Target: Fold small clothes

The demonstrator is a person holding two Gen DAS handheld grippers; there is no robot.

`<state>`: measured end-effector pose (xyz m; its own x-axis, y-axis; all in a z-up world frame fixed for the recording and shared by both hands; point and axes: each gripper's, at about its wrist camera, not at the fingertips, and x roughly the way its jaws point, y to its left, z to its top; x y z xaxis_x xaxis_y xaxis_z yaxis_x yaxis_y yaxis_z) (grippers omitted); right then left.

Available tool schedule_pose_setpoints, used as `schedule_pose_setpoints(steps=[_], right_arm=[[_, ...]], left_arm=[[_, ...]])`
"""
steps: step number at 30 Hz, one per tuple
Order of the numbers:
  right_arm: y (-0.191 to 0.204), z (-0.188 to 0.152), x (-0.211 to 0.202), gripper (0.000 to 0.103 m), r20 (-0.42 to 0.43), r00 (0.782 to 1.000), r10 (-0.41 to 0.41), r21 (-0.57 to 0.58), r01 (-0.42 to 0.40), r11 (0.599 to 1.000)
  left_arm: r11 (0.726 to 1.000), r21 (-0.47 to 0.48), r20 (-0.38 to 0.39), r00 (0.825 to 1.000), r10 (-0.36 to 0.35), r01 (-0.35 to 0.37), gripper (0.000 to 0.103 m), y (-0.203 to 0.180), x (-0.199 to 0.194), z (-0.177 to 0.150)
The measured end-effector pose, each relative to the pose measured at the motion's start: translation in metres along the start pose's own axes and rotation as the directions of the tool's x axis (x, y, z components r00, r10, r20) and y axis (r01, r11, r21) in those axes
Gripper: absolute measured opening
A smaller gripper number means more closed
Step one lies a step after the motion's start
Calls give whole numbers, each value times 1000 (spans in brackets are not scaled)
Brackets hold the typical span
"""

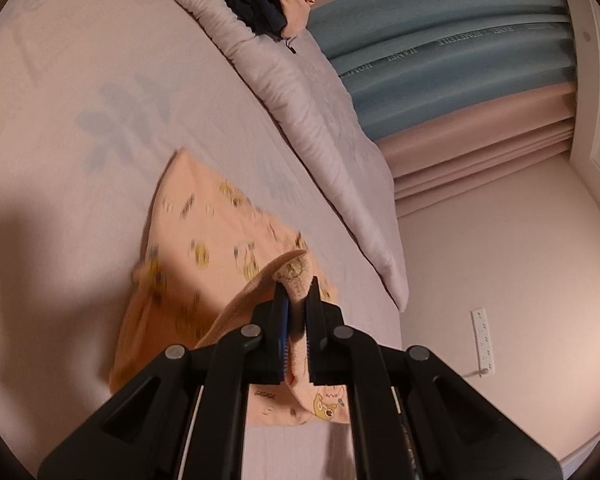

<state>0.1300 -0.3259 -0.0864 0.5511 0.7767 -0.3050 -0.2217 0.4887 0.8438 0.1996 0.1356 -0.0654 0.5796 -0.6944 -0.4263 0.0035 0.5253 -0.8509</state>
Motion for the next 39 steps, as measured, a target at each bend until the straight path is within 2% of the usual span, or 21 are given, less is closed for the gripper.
schedule_pose_setpoints(steps=[8, 12, 17, 20, 21, 23, 24, 27, 28, 29, 31, 33, 36, 38, 39], right_arm=[[-33, 62, 44, 6, 24, 998, -52, 92, 50, 995], [-52, 79, 63, 6, 17, 993, -116, 145, 112, 983], [-69, 96, 76, 6, 22, 980, -196, 185, 189, 964], [-78, 104, 86, 6, -19, 971, -236, 219, 235, 947], [-84, 105, 89, 8, -34, 966, -255, 241, 256, 936], [-93, 106, 91, 28, -67, 945, -321, 266, 327, 907], [-94, 106, 89, 31, -69, 935, -347, 263, 353, 898], [-93, 107, 71, 39, -35, 934, -355, 259, 351, 900], [-91, 107, 61, 46, -5, 929, -371, 251, 360, 899], [-87, 107, 49, 47, 31, 920, -390, 238, 372, 897], [-79, 105, 31, 47, 65, 915, -398, 200, 379, 903], [-65, 98, 28, 47, 40, 928, -370, 99, 365, 926], [-38, 74, 42, 46, -49, 920, -388, -123, 380, 917], [-29, 59, 55, 33, -101, 919, -381, -203, 356, 912], [-28, 53, 63, 33, -127, 916, -381, -227, 347, 910]], left_arm=[[995, -10, 3, 995, 100, -100, 5, 8, 49, 53], [984, -27, -1, 984, 176, -176, 5, 19, 73, 71], [972, -24, 3, 972, 235, -235, 6, 22, 95, 90], [951, -56, -7, 953, 303, -303, 7, 32, 106, 97], [942, -73, -22, 944, 328, -329, 7, 39, 110, 99], [925, -95, -47, 930, 366, -369, 8, 49, 112, 101], [921, -88, -50, 925, 376, -379, 8, 51, 110, 101], [910, -30, -43, 910, 413, -414, 12, 51, 99, 100], [903, -15, -36, 902, 429, -430, 21, 51, 95, 100], [891, -2, -12, 891, 455, -455, 26, 51, 85, 101], [889, 13, 15, 889, 457, -457, 26, 50, 74, 103], [898, 47, 32, 899, 436, -437, 26, 44, 61, 102], [914, 156, -3, 925, 380, -375, 24, 27, 61, 85], [919, 219, -59, 935, 349, -329, 25, 18, 72, 69], [919, 242, -93, 935, 342, -312, 25, 15, 81, 60]])
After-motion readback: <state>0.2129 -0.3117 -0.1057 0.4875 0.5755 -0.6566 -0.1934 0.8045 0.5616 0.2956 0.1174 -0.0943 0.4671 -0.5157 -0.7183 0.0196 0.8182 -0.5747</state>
